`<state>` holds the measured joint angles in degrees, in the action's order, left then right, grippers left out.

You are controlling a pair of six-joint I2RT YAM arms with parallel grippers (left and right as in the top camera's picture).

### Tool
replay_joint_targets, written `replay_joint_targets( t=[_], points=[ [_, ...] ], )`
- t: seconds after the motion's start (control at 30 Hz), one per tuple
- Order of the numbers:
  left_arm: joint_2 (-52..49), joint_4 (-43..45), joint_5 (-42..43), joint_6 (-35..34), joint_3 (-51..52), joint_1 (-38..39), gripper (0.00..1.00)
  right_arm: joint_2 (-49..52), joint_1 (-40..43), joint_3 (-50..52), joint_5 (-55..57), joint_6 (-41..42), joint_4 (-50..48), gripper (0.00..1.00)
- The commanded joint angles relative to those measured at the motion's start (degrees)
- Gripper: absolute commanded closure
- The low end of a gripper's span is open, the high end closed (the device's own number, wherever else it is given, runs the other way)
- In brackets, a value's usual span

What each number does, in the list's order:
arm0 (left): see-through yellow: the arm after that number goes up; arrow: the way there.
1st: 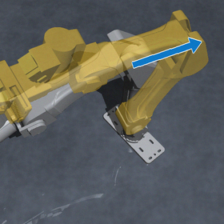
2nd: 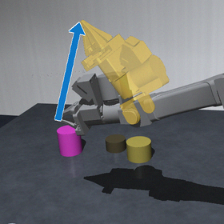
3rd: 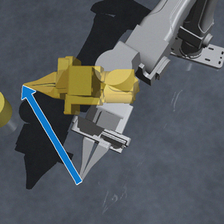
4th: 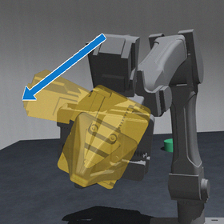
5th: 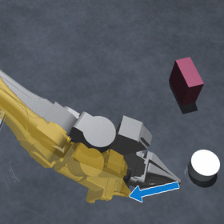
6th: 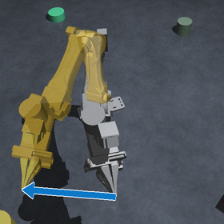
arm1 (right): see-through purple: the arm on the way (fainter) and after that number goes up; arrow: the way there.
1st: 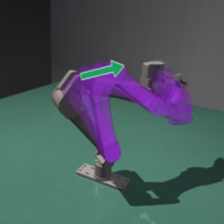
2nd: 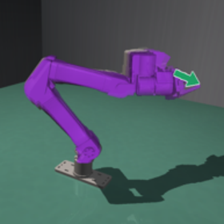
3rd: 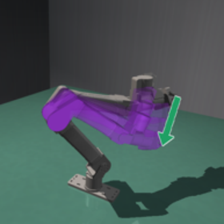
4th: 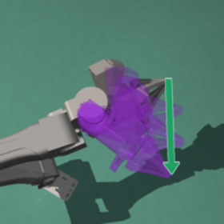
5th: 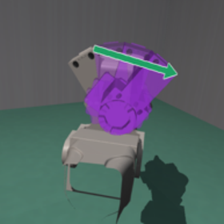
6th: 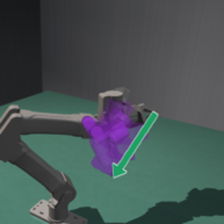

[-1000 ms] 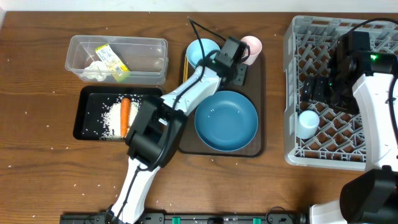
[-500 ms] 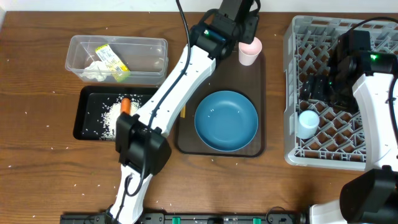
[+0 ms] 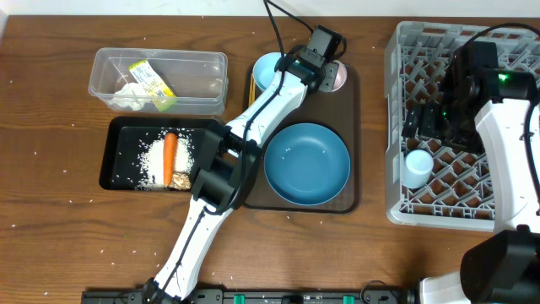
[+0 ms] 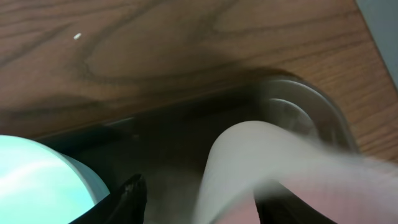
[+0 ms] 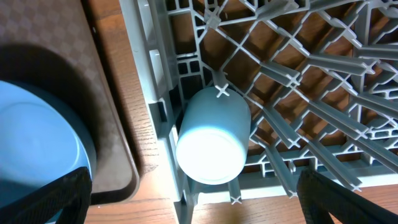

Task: Sort waste into correct bins and load items into the dishwasher rack
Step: 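Grasp the pink cup with the left gripper, then lift the pink cup toward the right gripper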

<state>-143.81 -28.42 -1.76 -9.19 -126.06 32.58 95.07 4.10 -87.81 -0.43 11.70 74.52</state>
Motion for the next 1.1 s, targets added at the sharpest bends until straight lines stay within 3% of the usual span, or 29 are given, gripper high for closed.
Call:
replay_joint_targets(
  t=[0.0, 0.1, 0.33, 0.4, 0.8, 0.9, 1.07],
  points=[
    [0.85, 0.5, 0.46, -0.98, -0.68, -0.07, 0.44, -0.79, -0.61, -0.96, -0.02, -1.07, 0.02, 0.02],
    [0.87, 0.46, 2.71, -0.98, -0.68, 0.02, 0.49, -0.79, -0.66, -0.96, 0.02, -1.09, 0.0, 0.02],
    [0.87, -0.66, 2.84, -1.2, -0.68, 0.02, 0.85, -0.79, -0.66, -0.96, 0.2, -1.51, 0.0, 0.02],
    [0.87, -1.51, 2.84, -1.18, -0.68, 0.02, 0.91, -0.79, -0.66, -0.96, 0.2, -1.51, -0.07, 0.02],
    [5.99, -13.66, 3.98, -1.11, -0.68, -0.48, 0.94, -0.79, -0.81, -0.96, -3.52, -1.49, -2.64, 0.02],
    [9.35, -16.83, 12.02, -0.2, -0.68, -1.95, 0.94, -0.79, -0.87, -0.96, -10.1, -3.02, -5.86, 0.02],
    [13.97, -18.47, 33.66, 4.2, -0.68, -7.13, 0.94, -0.79, -1.25, -0.96, -29.0, -11.34, -12.09, 0.03]
  ],
)
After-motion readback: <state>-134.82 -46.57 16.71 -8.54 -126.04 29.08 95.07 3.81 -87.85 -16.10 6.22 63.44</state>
